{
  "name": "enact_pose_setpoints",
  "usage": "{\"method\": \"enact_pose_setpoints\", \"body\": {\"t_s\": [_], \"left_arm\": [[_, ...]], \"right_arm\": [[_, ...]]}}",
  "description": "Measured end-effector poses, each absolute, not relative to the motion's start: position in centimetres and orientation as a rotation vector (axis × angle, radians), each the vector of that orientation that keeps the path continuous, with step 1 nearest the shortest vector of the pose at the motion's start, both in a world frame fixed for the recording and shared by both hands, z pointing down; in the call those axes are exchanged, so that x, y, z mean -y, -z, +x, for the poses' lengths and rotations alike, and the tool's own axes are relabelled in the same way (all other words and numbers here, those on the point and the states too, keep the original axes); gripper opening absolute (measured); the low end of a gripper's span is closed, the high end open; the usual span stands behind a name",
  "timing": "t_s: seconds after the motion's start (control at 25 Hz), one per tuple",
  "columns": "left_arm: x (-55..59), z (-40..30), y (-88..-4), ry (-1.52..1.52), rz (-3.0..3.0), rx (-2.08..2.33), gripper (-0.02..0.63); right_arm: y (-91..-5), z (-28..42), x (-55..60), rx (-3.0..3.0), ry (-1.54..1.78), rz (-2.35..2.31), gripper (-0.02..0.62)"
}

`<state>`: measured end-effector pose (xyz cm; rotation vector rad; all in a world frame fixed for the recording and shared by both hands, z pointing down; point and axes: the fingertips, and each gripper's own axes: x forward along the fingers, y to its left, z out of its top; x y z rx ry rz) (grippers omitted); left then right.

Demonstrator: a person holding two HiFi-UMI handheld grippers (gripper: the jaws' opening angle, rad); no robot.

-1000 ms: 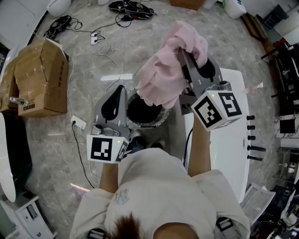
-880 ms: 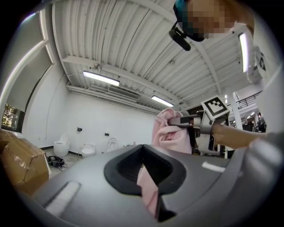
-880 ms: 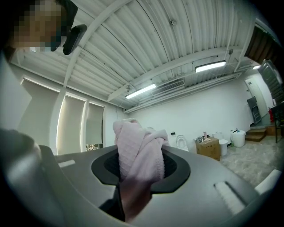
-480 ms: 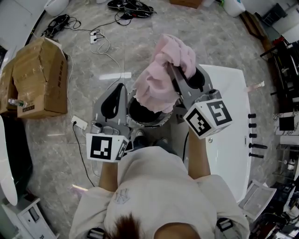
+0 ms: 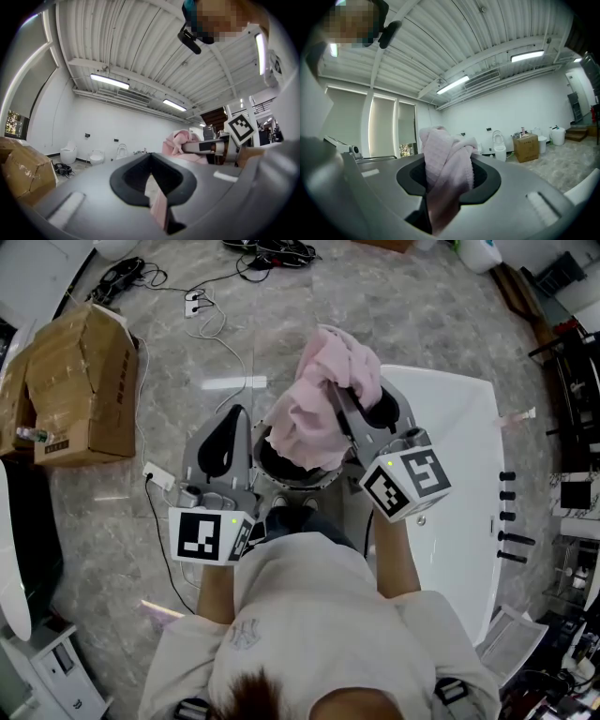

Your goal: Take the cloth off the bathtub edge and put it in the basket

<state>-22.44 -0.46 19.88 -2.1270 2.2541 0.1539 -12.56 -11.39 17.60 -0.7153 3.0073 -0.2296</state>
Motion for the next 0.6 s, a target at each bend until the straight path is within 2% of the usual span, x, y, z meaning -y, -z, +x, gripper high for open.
{"method": "enact_pose_setpoints", "body": {"t_s": [0.6], "left_arm": [[0.2,-22.5,-20.7,-0.121,-2.066,-2.341,0.014]], "right_arm": [[-21.3,-12.8,10.2,-3.106,0.287,-0.610,0.135]]}}
